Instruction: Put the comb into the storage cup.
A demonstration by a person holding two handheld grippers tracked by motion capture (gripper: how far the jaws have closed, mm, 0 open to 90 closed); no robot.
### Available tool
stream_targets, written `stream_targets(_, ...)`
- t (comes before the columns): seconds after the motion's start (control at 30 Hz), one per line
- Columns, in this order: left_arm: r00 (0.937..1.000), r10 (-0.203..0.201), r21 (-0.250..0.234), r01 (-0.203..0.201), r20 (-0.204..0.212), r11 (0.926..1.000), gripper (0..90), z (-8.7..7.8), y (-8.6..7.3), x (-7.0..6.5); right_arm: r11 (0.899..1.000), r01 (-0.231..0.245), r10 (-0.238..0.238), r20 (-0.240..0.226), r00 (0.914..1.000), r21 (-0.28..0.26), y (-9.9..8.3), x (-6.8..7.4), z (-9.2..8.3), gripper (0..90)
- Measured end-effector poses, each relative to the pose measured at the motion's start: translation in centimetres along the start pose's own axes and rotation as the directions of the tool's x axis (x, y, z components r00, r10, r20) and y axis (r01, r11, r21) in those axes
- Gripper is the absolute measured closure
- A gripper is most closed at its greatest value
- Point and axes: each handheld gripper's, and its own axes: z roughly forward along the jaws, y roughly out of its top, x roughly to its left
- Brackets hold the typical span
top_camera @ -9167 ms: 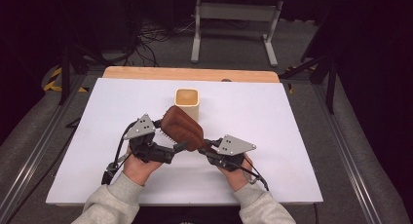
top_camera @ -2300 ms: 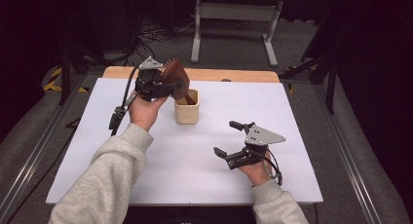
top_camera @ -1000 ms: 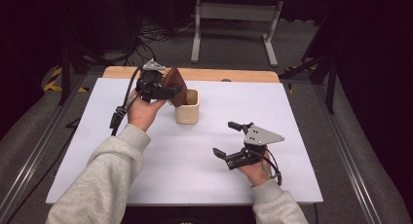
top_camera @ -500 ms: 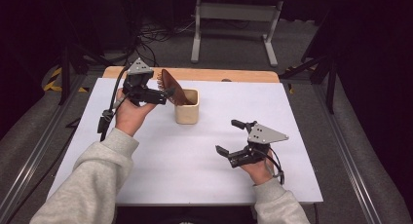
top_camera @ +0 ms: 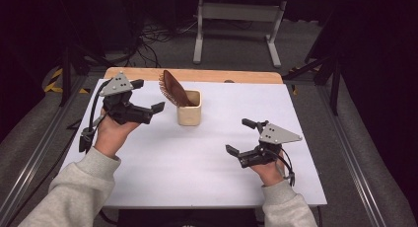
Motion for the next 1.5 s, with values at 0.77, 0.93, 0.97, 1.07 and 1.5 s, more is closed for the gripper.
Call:
stream_targets(0.77,0.9987,-0.050,-0.002,0.050,-0.006,0.9987,0.5,-4.2,-9.3,-0.8,0.999,-0.006,0.006,0.013,0.9999,0.039,-1.6,-0.5,-1.5,1.1)
stream_targets(0.93,0.9991,-0.043,-0.010,0.043,0.004,0.9990,0.5,-4.2,-11.0,-0.8,0.999,-0.009,0.009,0.011,0.9999,0.044,-2.4,-0.4,-1.8,1.0)
stream_targets(0.97,0.9991,-0.043,-0.011,0.043,0.004,0.9990,0.5,-4.2,-11.4,-0.9,0.999,-0.007,0.007,0.014,0.9999,0.046,-2.5,-0.4,-1.9,1.0)
stream_targets(1.07,0.9988,-0.048,-0.028,0.048,0.011,0.9985,0.5,-4.3,-12.2,-0.9,0.999,-0.016,0.016,0.012,0.9998,0.045,-3.0,-0.4,-2.1,1.0)
stream_targets(1.5,0.9983,-0.057,-0.039,0.057,-0.004,0.9976,0.5,-4.2,-16.2,-1.6,0.998,-0.027,0.027,0.014,0.9995,0.055,-4.8,-0.2,-2.4,1.0)
